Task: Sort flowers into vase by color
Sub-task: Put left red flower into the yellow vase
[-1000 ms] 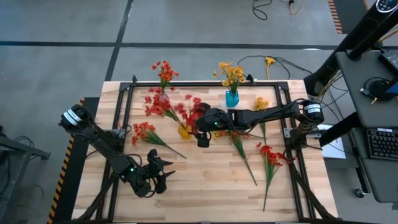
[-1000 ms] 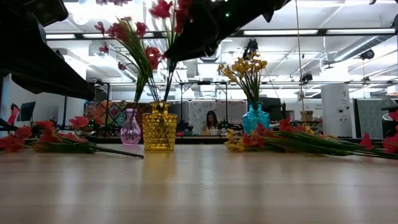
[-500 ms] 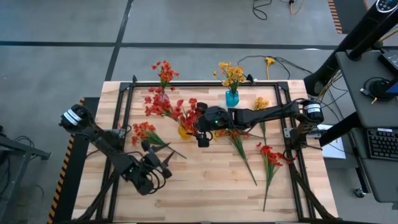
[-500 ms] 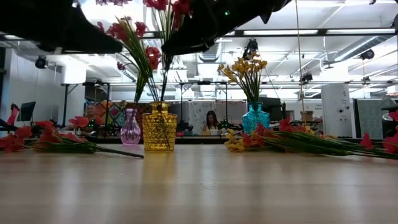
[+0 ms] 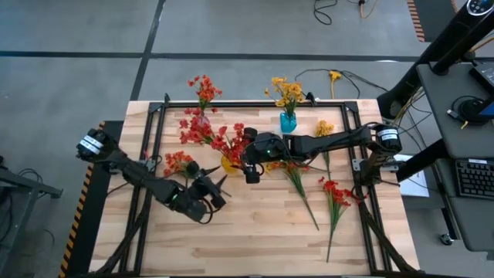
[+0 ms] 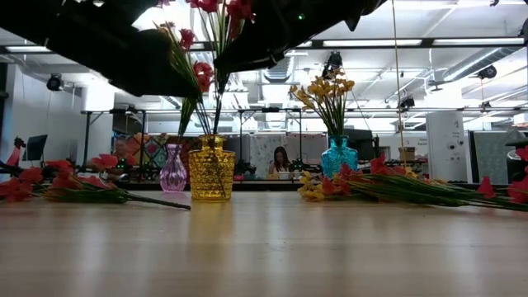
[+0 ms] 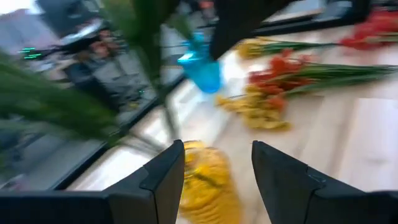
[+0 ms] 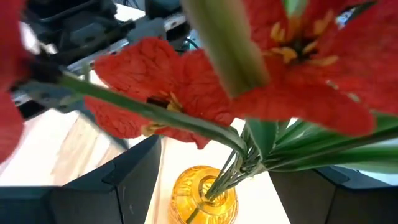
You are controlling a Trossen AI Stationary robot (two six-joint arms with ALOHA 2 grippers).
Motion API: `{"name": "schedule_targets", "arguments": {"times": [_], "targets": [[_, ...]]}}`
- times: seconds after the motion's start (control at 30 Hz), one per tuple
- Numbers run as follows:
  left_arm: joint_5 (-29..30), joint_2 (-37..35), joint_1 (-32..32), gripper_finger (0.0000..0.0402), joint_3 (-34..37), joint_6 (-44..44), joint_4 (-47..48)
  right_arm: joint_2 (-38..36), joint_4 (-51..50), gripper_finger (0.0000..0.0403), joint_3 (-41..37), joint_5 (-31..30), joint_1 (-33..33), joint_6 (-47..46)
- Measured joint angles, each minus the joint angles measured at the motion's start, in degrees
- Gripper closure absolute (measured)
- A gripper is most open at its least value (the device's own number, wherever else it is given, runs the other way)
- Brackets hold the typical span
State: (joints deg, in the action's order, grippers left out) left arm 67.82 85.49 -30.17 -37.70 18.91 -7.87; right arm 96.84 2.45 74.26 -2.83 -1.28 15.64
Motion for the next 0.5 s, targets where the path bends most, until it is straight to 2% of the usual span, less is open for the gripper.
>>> {"name": "schedule_targets", "arguments": {"times": [0.13, 0.23, 0.5], "targets": [[-9.9, -0.1, 2.6, 0.0232, 2.0, -10.3, -10.9, 0.0, 0.0, 0.0129, 0.0, 0.0, 0.0, 0.4], [-14.6, -0.9, 5.8, 0.0232, 5.5, -15.1, -19.2, 0.0, 0.0, 0.0129, 0.0, 0.0, 0.0, 0.0], [-15.5, -1.5, 12.0, 0.0232, 15.7, -19.0, -43.8, 0.0, 0.0, 0.0129, 0.0, 0.0, 0.0, -0.6]]}}
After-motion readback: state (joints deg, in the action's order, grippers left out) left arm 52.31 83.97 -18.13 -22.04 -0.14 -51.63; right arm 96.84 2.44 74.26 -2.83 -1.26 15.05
